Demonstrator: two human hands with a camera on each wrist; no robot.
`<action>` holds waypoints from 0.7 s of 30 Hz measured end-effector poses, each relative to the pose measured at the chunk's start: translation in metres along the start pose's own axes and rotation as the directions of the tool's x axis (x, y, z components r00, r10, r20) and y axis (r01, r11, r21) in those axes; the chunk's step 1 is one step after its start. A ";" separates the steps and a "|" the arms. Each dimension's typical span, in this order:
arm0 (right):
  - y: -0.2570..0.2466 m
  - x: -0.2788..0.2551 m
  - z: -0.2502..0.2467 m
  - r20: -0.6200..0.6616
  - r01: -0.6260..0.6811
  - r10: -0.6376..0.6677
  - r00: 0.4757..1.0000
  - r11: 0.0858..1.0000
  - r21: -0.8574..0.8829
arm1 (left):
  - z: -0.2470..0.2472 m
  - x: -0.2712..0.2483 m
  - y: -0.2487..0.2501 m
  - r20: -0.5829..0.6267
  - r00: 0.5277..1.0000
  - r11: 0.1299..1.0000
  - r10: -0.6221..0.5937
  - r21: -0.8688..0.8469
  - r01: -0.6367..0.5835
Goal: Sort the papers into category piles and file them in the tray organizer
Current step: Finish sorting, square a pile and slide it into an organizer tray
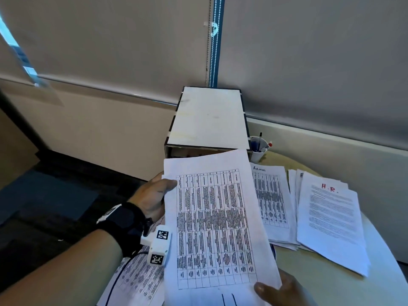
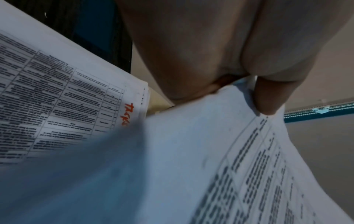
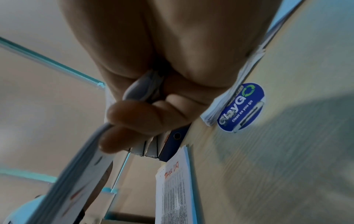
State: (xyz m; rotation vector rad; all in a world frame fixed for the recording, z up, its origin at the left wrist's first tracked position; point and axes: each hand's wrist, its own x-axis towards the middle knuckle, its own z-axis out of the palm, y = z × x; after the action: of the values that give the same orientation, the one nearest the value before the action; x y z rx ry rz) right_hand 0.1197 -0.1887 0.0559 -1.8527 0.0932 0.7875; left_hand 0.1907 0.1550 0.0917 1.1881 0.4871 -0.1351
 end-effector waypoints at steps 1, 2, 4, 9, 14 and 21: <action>0.000 0.001 0.000 -0.002 -0.003 0.003 1.000 1.000 0.006 | 0.000 0.002 -0.003 0.009 1.000 1.000 0.001 -0.022 -0.001; 0.004 0.005 0.000 -0.011 -0.012 0.012 1.000 1.000 0.012 | -0.001 0.005 -0.003 0.006 1.000 0.999 0.010 -0.032 -0.010; 0.005 0.014 0.000 -0.042 -0.028 0.027 0.999 0.999 -0.031 | 0.002 0.010 -0.001 0.000 1.000 0.998 0.017 -0.063 -0.017; 0.008 0.031 0.000 -0.059 -0.017 0.017 0.998 1.000 0.007 | 0.006 0.026 0.009 -0.047 0.999 0.994 0.008 -0.106 -0.013; 0.002 0.034 0.000 -0.044 -0.067 0.074 0.996 0.987 0.148 | 0.009 0.032 0.019 -0.081 0.997 0.994 -0.006 -0.113 -0.004; -0.028 0.036 0.005 0.018 -0.016 0.011 1.000 0.959 0.283 | 0.003 0.018 0.009 0.006 0.999 0.999 -0.032 0.006 0.032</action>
State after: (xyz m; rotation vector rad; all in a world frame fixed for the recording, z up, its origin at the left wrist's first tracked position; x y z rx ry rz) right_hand 0.1572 -0.1618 0.0572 -1.5753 0.1981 0.7566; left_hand 0.2110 0.1586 0.0927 1.1860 0.5012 -0.1675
